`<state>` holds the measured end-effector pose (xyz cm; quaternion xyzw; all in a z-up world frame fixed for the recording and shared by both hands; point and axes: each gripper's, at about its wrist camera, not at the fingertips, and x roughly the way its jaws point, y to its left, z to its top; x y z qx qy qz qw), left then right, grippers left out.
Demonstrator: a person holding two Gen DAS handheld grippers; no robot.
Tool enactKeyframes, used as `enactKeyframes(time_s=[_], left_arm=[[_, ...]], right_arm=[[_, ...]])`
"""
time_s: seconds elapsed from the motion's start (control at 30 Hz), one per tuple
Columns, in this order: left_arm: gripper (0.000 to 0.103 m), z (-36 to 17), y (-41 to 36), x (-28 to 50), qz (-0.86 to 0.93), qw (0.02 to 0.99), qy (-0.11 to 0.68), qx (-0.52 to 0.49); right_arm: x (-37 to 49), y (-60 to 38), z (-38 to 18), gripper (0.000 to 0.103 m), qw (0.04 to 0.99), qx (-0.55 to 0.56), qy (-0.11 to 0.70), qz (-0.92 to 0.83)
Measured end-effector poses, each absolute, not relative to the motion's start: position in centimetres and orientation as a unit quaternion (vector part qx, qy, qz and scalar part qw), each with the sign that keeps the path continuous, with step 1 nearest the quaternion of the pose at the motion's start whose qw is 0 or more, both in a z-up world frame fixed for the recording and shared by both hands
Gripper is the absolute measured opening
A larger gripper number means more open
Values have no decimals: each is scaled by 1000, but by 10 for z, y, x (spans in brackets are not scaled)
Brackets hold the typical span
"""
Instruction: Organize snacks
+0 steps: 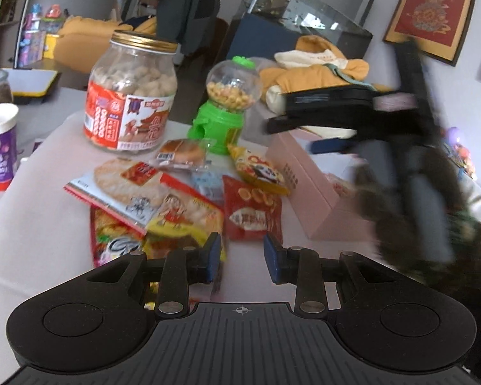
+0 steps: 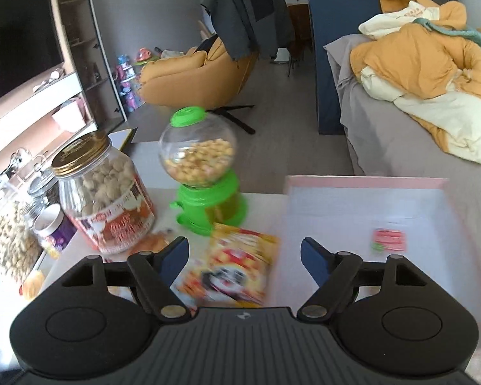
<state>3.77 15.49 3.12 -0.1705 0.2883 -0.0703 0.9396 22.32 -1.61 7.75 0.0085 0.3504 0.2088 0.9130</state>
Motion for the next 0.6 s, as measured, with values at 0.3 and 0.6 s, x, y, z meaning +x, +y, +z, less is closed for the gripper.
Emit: enactKeyframes(time_s=[0.3,0.6], left_arm=[[34,32,183,14,-30,941,271,-201],[34,31,187,4,-16,941,279,-193]], right_arm=[[232,81,48,53,909,-164,335,186],[220,71,35,51,866,-140,431,211]])
